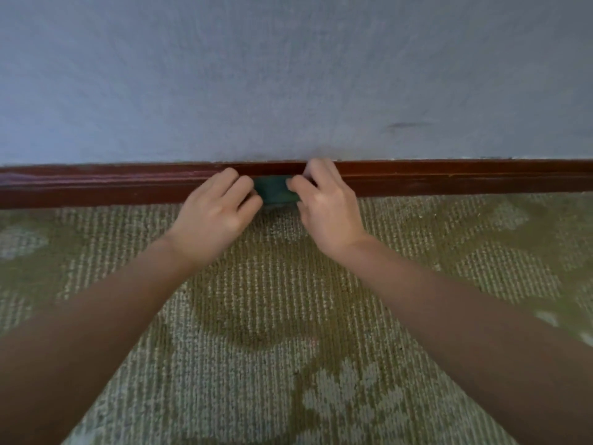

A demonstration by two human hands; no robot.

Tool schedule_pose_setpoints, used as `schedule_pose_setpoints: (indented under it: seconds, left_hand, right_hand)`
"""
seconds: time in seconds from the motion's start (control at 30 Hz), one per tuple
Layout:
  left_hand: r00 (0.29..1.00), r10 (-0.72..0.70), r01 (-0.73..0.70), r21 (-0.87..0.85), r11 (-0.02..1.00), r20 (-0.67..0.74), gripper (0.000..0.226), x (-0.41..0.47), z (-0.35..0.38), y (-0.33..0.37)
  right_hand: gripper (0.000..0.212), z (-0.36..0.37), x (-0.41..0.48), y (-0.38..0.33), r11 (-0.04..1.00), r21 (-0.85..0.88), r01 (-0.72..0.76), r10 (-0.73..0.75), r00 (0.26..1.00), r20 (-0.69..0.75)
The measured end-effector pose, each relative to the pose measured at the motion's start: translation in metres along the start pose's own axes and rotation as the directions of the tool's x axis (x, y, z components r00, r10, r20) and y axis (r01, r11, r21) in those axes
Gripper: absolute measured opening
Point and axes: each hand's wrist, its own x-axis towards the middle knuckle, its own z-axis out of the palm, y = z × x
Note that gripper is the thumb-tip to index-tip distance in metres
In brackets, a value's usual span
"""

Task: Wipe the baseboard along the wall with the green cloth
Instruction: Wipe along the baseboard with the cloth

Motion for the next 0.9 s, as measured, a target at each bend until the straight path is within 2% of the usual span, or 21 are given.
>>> schedule_pose_setpoints:
  seconds: [0.2, 0.43, 0.57, 0.7, 0.9]
  left_hand:
    - [0.998, 0.031, -0.032, -0.021, 0.999, -0.047, 0.017, 0.022, 0.009, 0.013]
    - [1.0, 0.002, -0.002, 0.013, 1.0, 0.014, 0.018, -0.012, -0.004, -0.013]
    - [0.996, -0.066, 0.065, -0.018, 0.998, -0.053, 0.014, -0.011, -0.008, -0.008]
    - [0.994, -0.035, 0.035, -0.006, 0.999, -0.101, 0.014, 0.004, -0.009, -0.006]
    - [1.0, 0.02, -0.02, 0.031, 0.999, -0.004, 0.014, -0.001, -0.016, -0.016]
  right_hand:
    - [0.025, -0.016, -0.008, 0.022, 1.0, -0.028, -0.014, 0.014, 1.0, -0.017]
    - [0.023, 0.01, 0.01, -0.018, 1.0, 0.008, -0.014, 0.014, 1.0, -0.009]
    - [0.026, 0.006, 0.006, -0.019, 0.998, 0.046, -0.047, 0.05, 0.997, -0.056]
    - [0.028, -0.007, 0.007, -0.009, 0.998, 0.018, -0.054, 0.055, 0.995, -0.078]
    - [0.029, 0.002, 0.012, -0.015, 1.0, -0.019, -0.022, 0.021, 0.998, -0.065]
